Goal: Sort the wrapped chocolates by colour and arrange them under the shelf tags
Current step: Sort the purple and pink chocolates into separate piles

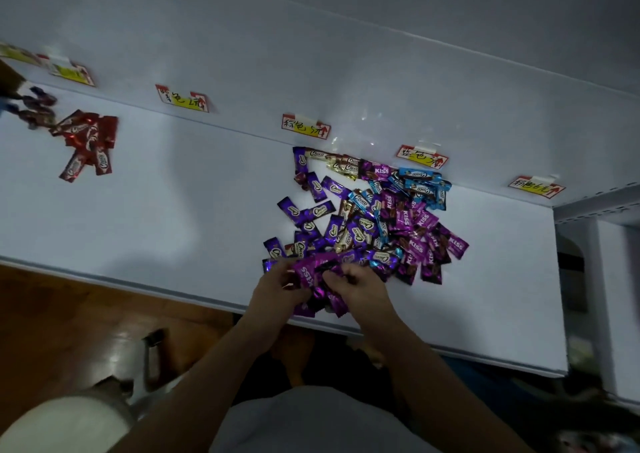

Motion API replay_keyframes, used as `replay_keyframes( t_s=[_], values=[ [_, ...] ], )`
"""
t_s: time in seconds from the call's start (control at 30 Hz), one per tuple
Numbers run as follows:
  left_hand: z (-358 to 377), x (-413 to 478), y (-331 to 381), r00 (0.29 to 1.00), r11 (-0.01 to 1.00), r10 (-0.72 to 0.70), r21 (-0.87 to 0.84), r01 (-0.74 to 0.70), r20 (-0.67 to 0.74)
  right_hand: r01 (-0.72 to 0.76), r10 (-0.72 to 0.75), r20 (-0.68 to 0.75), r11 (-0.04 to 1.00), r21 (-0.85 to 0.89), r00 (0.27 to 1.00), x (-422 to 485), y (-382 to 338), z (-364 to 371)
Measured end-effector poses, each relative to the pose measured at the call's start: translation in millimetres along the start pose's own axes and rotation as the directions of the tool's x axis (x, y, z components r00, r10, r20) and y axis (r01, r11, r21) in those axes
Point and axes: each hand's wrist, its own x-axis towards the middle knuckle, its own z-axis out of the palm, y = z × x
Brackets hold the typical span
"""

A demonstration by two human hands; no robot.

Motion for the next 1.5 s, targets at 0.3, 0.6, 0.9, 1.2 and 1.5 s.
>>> replay_keyframes(
  t_s=[0.3, 0.6, 0.9, 1.2, 1.5],
  values=[
    [-87.7, 6.8, 23.4, 0.995, 1.000, 0.016, -0.027, -0.013, 0.103, 0.053, -0.047, -0.148, 0.998, 0.037, 0.988, -3.7, -20.9, 93.1],
    [-136.5, 15.7, 43.6, 0.993, 0.992, 0.094, 0.072, -0.099, 0.072, 0.021, -0.035, -0.127, 0.994, -0.106, 0.991, -8.6, -41.6, 132.4],
    [-133.3, 22.1, 33.5, 0.999, 0.999, -0.027, 0.018, 0.028, -0.027, -0.036, 0.033, 0.035, 0.996, 0.078, 0.999, -3.1, -37.2, 126.3],
    [-129.4, 22.5, 46.5, 0.992, 0.992, -0.027, 0.120, 0.042, -0.125, 0.016, -0.018, 0.078, 1.000, 0.020, 0.997, 17.3, -34.6, 112.4],
    [-116.4, 18.1, 71.7, 0.988, 0.996, -0.060, -0.067, 0.051, -0.145, 0.067, -0.062, 0.252, 0.998, -0.013, 0.966, 38.7, -67.9, 78.9]
  ],
)
